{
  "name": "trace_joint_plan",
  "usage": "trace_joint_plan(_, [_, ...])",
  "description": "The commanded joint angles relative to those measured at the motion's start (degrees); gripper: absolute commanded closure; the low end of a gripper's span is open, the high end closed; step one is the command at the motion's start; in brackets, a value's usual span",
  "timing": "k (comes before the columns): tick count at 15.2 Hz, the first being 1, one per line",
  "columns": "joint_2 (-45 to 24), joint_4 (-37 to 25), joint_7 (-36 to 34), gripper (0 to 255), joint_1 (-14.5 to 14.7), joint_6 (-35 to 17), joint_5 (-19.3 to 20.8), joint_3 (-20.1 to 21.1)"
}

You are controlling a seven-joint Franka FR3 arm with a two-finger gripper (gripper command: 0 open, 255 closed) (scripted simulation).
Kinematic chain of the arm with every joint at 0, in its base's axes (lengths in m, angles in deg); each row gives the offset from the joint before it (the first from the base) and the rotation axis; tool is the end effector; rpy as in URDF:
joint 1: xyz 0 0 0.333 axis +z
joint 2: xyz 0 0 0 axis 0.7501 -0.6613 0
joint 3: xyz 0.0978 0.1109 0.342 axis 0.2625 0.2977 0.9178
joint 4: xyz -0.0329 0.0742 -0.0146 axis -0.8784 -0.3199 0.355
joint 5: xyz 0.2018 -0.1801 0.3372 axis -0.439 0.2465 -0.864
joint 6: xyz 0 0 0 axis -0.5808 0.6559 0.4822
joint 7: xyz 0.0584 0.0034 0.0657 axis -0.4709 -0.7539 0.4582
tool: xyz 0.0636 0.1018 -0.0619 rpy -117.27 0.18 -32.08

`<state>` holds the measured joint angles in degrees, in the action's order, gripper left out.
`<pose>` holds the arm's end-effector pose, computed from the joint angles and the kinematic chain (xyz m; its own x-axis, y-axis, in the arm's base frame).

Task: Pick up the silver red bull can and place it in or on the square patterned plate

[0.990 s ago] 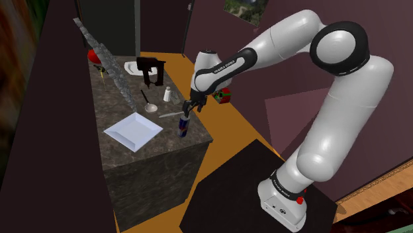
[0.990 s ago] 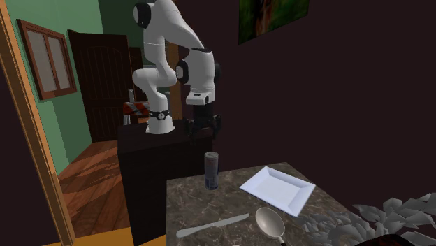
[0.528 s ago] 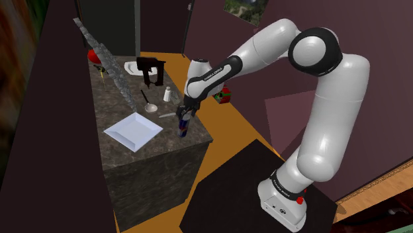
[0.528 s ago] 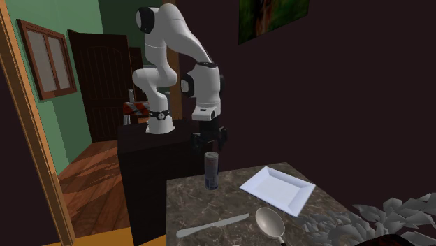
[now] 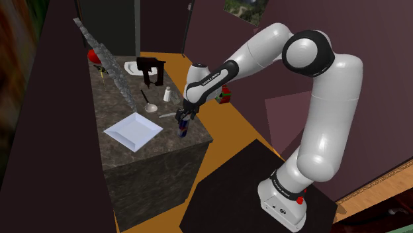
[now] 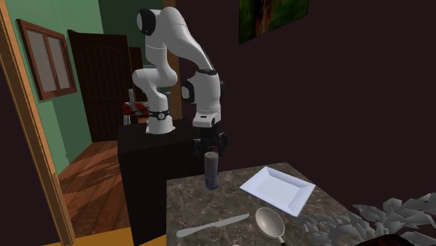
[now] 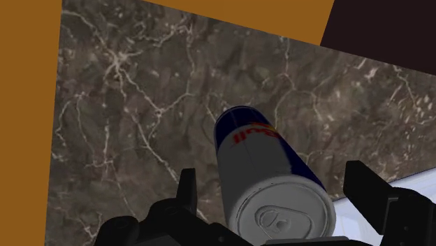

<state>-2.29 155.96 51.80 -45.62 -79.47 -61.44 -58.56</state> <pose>0.6098 0.0845 0.1805 0.9991 0.0385 -0.0154 0.0380 -0.9988 -0.0316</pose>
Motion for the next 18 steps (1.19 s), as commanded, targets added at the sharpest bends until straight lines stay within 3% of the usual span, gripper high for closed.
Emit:
trace_joint_plan(1, [0.0,0.0,0.0,0,0.0,0.0,0.0,0.0])
trace_joint_plan(3, [0.0,0.0,0.0,0,0.0,0.0,0.0,0.0])
trace_joint_plan(4, [0.0,0.0,0.0,255,0.0,0.0,0.0,0.0])
trace_joint_plan(13, [0.0,0.0,0.0,255,0.0,0.0,0.0,0.0])
trace_joint_plan(18, [3.3,0.2,0.1,255,-0.2,3.0,-0.3,0.2])
